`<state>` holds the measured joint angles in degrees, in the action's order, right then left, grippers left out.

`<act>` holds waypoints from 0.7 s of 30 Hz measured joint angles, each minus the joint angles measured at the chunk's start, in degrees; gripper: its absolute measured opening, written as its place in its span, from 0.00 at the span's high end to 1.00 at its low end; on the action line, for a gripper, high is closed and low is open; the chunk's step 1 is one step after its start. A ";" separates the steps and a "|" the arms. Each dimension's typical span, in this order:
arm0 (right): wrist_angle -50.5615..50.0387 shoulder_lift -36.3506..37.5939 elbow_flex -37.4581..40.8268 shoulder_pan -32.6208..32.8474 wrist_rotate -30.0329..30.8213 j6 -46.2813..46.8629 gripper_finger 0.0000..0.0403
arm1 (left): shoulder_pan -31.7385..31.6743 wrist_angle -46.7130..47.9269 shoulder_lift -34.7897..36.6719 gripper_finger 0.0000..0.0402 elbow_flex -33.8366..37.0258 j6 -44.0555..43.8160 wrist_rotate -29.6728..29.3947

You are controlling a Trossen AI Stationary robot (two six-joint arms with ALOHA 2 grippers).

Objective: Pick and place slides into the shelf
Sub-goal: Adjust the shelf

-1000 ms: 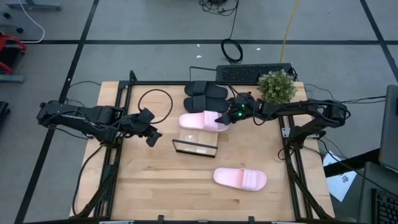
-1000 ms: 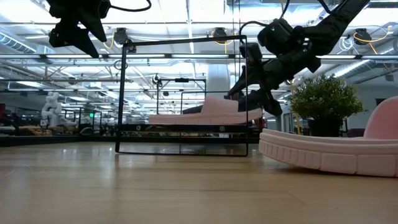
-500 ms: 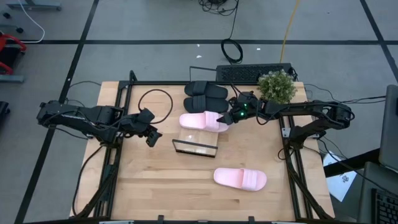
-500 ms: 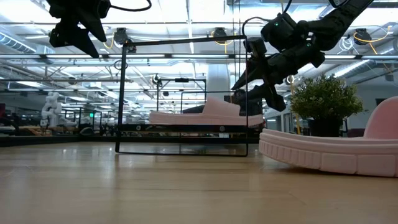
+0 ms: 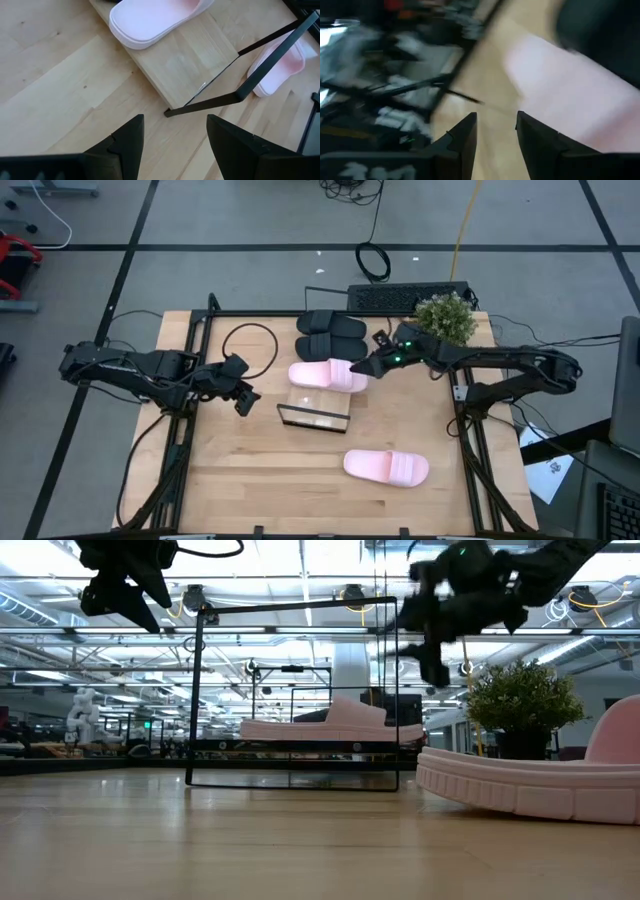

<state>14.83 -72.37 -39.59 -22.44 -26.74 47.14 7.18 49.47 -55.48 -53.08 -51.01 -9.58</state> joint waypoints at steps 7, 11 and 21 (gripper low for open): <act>3.97 8.92 -0.02 6.51 -7.80 -7.26 0.68 | -0.02 0.01 0.00 0.48 0.00 0.32 -1.17; -6.57 13.09 -0.04 12.91 -4.08 -9.15 0.68 | -0.02 0.04 0.00 0.48 0.00 0.29 -1.49; -19.31 14.48 -0.02 29.16 7.33 -5.49 0.68 | -0.02 0.02 0.00 0.48 0.00 -0.36 -2.43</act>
<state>-4.48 -57.90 -39.62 6.73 -19.41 41.65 7.16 49.50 -55.48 -53.08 -51.37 -12.02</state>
